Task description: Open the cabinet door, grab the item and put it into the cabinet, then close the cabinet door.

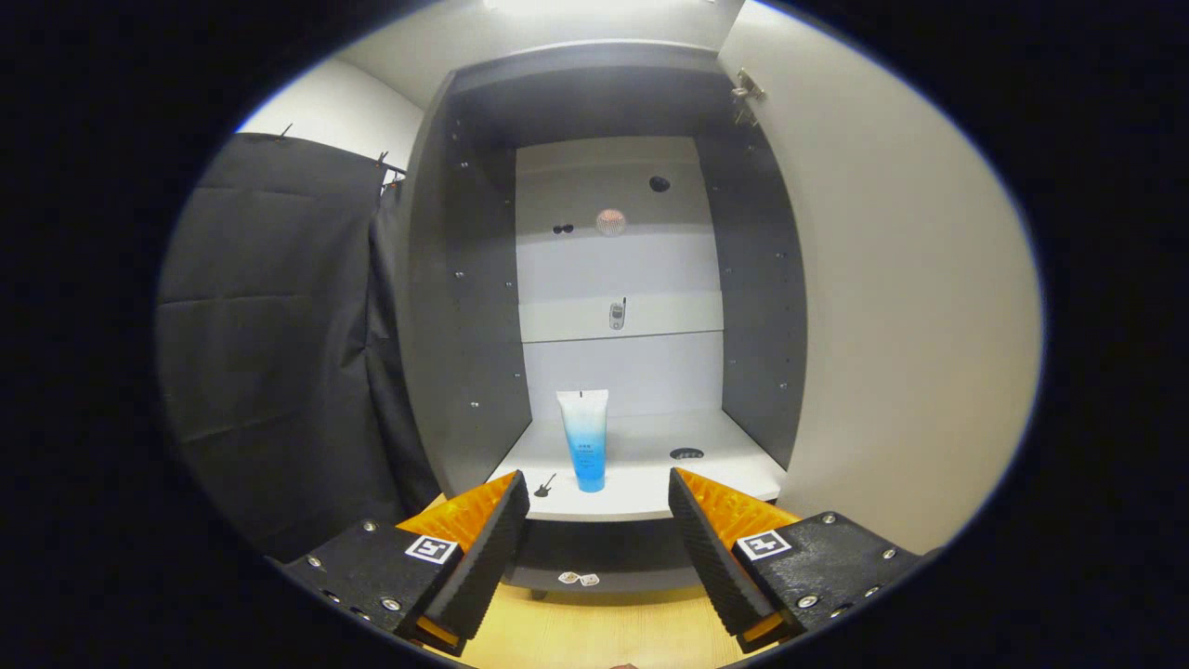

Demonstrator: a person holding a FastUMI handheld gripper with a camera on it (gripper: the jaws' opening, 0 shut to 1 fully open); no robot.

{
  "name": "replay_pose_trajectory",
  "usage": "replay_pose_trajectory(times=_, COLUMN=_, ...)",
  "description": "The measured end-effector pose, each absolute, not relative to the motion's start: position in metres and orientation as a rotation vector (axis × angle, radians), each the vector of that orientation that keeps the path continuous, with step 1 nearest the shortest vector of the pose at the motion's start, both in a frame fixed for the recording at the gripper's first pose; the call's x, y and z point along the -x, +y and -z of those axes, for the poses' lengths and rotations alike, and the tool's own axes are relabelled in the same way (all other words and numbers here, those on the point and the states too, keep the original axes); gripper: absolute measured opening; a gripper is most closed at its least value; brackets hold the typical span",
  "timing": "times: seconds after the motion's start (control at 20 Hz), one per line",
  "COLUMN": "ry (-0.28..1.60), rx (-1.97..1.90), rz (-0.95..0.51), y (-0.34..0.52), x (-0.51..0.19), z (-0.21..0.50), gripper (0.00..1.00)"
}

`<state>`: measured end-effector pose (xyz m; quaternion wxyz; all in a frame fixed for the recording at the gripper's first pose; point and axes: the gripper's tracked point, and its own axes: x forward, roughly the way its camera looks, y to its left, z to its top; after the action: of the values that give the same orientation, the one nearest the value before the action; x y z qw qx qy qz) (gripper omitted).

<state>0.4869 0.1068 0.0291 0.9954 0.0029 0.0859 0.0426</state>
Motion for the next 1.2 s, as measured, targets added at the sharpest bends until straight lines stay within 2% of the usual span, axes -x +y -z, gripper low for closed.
replay_pose_trajectory(times=0.3, ry=0.138, rx=0.023, rz=-0.089, y=0.088, x=-0.401, z=-0.037, gripper=0.94)
replay_pose_trajectory(times=0.75, ry=0.122, rx=0.02, rz=-0.02, y=0.024, x=-0.294, z=-0.05, gripper=0.93)
replay_pose_trajectory(times=1.2, ry=0.078, rx=0.017, rz=0.197, y=-0.092, x=-0.243, z=-0.086, gripper=0.93)
